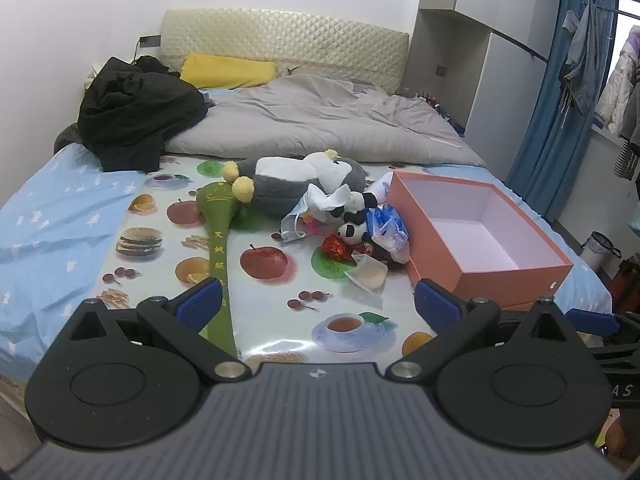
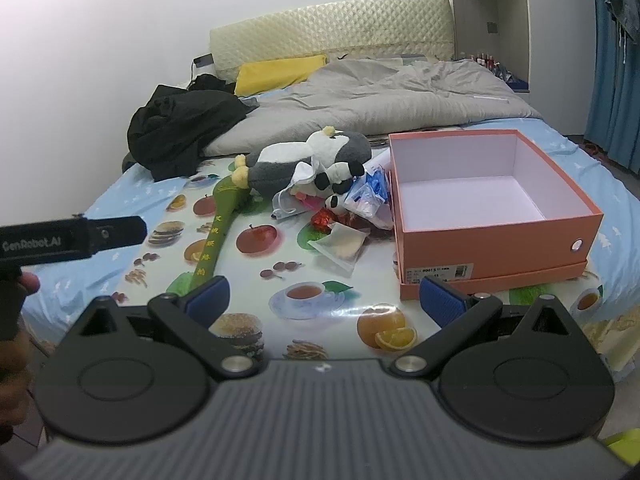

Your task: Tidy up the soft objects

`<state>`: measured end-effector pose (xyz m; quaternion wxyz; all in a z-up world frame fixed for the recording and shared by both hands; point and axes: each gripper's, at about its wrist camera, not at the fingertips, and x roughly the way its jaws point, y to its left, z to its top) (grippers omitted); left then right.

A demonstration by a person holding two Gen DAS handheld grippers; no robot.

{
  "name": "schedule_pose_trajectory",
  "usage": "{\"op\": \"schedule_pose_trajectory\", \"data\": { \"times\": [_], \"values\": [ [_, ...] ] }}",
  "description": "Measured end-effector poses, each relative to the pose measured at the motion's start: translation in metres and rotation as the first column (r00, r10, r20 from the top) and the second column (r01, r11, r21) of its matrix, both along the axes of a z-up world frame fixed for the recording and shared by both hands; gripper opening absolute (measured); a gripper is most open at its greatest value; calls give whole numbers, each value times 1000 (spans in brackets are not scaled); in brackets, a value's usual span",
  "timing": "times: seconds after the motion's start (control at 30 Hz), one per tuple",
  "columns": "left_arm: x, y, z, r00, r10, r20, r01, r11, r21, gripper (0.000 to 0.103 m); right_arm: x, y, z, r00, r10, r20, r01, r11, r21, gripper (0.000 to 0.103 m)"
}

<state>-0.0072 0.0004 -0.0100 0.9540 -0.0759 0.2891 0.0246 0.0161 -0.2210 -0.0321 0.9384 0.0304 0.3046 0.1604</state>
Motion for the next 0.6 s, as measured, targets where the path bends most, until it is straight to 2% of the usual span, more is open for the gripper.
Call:
{"op": "schedule_pose_trajectory", "data": {
  "times": [0.6],
  "values": [
    [5, -2, -7, 1000, -20, -19, 20, 1000, 8, 103, 4, -2, -5, 1000, -10, -15, 10, 1000, -3, 103]
  ]
}}
